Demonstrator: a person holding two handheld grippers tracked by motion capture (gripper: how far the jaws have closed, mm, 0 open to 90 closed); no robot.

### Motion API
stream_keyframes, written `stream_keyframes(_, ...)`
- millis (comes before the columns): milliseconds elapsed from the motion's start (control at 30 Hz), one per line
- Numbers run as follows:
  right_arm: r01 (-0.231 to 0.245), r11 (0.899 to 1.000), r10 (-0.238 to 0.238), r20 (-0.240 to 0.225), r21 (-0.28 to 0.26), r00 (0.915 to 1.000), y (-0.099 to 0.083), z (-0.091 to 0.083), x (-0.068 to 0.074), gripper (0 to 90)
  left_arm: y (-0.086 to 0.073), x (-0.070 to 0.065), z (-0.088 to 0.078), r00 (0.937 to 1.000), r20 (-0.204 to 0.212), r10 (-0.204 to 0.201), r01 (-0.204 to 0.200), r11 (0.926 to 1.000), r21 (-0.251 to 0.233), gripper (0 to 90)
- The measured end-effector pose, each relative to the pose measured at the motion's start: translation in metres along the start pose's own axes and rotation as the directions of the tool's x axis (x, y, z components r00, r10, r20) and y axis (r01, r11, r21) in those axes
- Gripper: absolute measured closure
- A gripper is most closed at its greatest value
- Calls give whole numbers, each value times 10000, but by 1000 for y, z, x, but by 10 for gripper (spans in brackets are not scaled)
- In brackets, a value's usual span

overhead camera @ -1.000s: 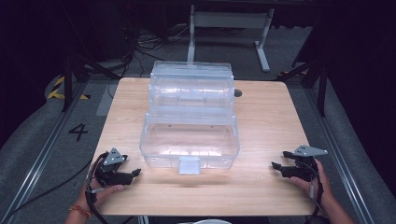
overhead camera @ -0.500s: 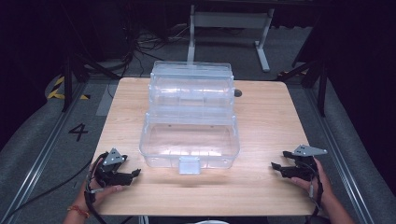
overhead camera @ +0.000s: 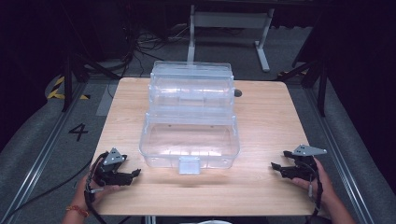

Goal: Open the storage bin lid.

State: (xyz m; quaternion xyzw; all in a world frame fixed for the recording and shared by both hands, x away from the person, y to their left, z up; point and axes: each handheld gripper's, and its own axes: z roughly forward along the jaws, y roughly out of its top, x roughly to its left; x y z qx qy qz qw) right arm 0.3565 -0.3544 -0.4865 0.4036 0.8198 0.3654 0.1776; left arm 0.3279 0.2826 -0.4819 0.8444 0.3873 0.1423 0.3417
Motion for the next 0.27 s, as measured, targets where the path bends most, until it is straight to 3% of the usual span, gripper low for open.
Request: stream_keyframes(267,-33,10000,33,58,38,10000,0,0,0,190,1,1,1,10000,-41,-36,36,10000,67,157)
